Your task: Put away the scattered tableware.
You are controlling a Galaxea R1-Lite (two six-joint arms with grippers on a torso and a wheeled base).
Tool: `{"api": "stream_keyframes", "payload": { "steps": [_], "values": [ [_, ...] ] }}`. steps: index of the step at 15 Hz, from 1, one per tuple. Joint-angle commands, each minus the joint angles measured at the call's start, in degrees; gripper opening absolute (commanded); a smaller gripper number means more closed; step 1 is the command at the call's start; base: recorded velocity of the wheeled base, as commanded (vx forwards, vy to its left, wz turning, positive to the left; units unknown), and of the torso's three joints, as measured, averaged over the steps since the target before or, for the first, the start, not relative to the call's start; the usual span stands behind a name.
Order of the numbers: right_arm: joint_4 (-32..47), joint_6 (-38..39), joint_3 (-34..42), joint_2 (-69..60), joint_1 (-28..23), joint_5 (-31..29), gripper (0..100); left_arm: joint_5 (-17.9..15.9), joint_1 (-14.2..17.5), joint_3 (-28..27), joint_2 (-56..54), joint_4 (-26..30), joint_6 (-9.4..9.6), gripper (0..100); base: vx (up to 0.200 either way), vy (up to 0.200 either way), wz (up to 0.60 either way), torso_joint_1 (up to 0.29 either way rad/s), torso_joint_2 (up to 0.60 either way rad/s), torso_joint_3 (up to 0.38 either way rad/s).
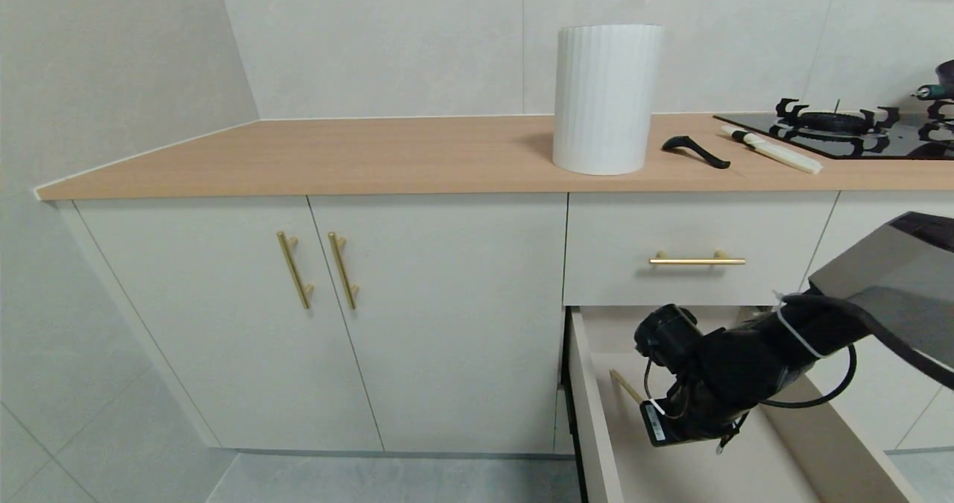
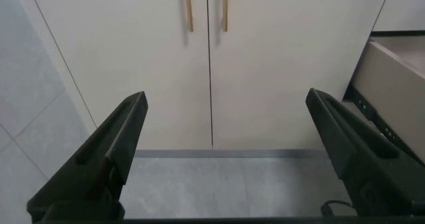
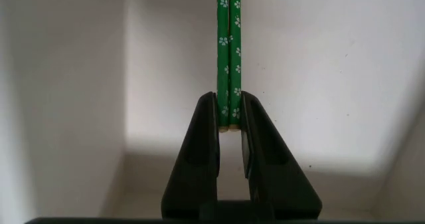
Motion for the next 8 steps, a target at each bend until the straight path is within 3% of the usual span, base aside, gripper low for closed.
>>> {"api": "stream_keyframes", "payload": {
  "steps": [1,8],
  "values": [
    [-1.17,-0.03,-0.11,4.44,-0.04,-0.08,0,0.0,0.01,0.0,0.0,0.0,-0.01,100,0.0,0.0,0.0,0.0,0.0,0.0],
    [-3.36,-0.03,-0.2,5.58,-0.3,-0.26,0,0.0,0.01,0.0,0.0,0.0,-0.01,100,0.0,0.0,0.0,0.0,0.0,0.0]
  ]
}}
